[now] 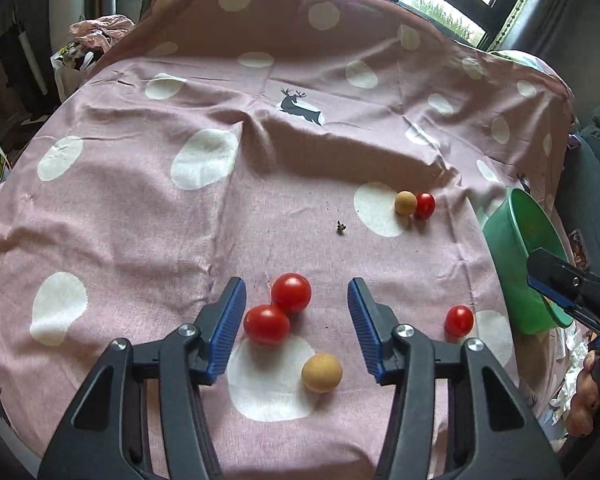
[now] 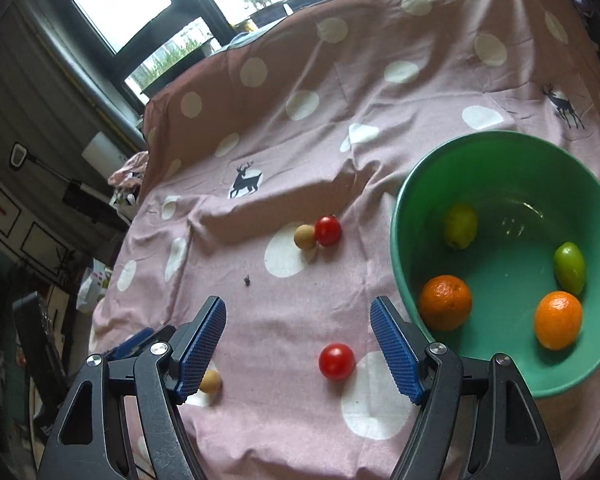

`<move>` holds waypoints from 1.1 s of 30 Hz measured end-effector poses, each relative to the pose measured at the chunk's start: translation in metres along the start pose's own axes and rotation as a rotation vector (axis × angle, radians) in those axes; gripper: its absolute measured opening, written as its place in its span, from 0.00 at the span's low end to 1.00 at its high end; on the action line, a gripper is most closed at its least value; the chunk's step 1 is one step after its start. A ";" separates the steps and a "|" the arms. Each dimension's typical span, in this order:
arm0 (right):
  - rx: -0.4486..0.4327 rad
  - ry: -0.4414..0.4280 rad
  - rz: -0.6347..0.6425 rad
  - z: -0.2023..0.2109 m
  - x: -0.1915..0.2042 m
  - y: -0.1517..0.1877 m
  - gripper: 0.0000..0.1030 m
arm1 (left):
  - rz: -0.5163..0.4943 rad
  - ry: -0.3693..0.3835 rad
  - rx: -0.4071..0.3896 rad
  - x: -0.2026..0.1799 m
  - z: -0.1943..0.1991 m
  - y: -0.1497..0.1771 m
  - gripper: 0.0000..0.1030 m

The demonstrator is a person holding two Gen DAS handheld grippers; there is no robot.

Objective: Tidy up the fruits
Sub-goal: 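Move both tools from the bowl toward red cherry tomatoes on the sheet, then close the left tool on a cherry tomato while the right tool closes on another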

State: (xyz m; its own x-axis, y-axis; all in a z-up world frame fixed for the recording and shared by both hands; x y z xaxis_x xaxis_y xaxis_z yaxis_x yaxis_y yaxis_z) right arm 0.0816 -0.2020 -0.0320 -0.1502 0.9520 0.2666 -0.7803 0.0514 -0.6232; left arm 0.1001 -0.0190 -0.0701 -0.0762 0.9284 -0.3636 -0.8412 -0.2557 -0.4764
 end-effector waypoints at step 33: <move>0.262 0.170 0.149 -0.060 -0.002 0.048 0.29 | -0.033 -0.065 0.103 0.002 -0.053 0.004 0.26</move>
State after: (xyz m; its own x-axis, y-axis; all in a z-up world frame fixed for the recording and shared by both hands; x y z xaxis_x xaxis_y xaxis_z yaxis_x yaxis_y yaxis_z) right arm 0.0813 -0.1836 -0.1069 -0.1886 0.9810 0.0466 -0.8901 -0.1507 -0.4301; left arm 0.1253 -0.0327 -0.1154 -0.0796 0.9522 -0.2948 -0.8942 -0.1989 -0.4011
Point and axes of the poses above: each gripper's, at about its wrist camera, not at the fingertips, and z roughly against the way its jaws point, x to its left, y to its underside, the point moved 8 cm from there along -z, roughly the way its jaws point, and after that the axes turned 12 degrees about z, right-handed, at the moved point
